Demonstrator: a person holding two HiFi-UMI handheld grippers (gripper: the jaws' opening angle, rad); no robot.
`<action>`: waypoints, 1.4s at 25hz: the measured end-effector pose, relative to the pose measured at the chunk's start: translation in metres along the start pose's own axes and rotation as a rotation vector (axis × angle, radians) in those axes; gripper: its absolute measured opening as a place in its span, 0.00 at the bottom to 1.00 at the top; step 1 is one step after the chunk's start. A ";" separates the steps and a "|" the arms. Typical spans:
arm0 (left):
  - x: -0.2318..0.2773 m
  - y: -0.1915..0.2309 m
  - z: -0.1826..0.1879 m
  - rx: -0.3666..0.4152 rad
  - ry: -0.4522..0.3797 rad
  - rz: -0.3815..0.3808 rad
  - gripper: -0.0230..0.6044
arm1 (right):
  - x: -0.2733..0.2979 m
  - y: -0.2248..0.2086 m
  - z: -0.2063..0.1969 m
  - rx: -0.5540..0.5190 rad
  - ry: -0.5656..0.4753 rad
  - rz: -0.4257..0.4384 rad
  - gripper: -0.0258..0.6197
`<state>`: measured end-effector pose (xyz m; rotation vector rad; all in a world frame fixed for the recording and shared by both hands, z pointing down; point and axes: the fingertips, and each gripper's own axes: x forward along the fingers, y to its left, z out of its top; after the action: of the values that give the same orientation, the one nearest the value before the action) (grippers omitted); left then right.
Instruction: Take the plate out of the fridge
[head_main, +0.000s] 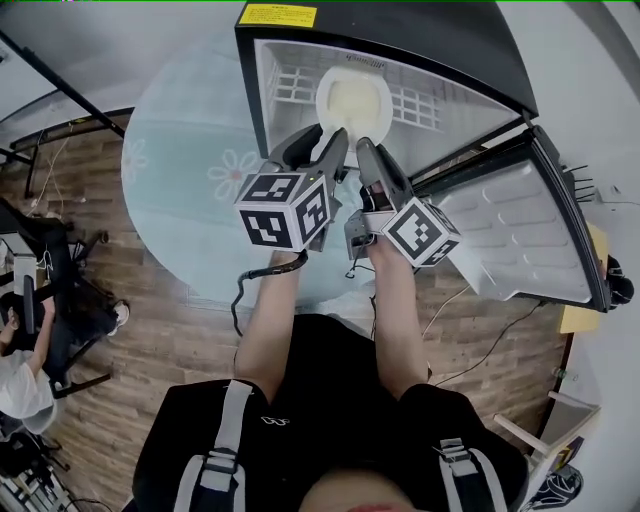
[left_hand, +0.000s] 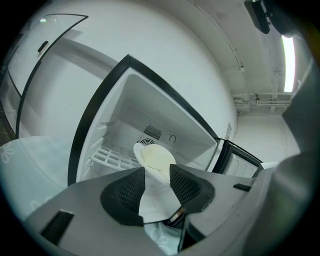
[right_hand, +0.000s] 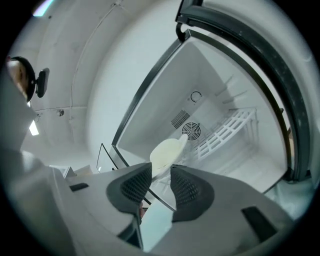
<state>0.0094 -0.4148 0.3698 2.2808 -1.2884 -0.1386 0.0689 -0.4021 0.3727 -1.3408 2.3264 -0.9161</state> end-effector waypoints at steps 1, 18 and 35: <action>-0.005 -0.005 -0.001 0.006 -0.004 0.003 0.27 | -0.006 0.003 0.000 0.002 -0.003 0.008 0.23; -0.109 -0.102 -0.035 0.037 -0.072 0.064 0.26 | -0.139 0.051 -0.010 0.010 -0.001 0.094 0.23; -0.174 -0.147 -0.068 0.064 -0.073 0.090 0.27 | -0.215 0.077 -0.034 0.011 0.008 0.127 0.22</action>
<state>0.0501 -0.1840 0.3305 2.2852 -1.4499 -0.1519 0.1106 -0.1781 0.3364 -1.1715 2.3784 -0.8947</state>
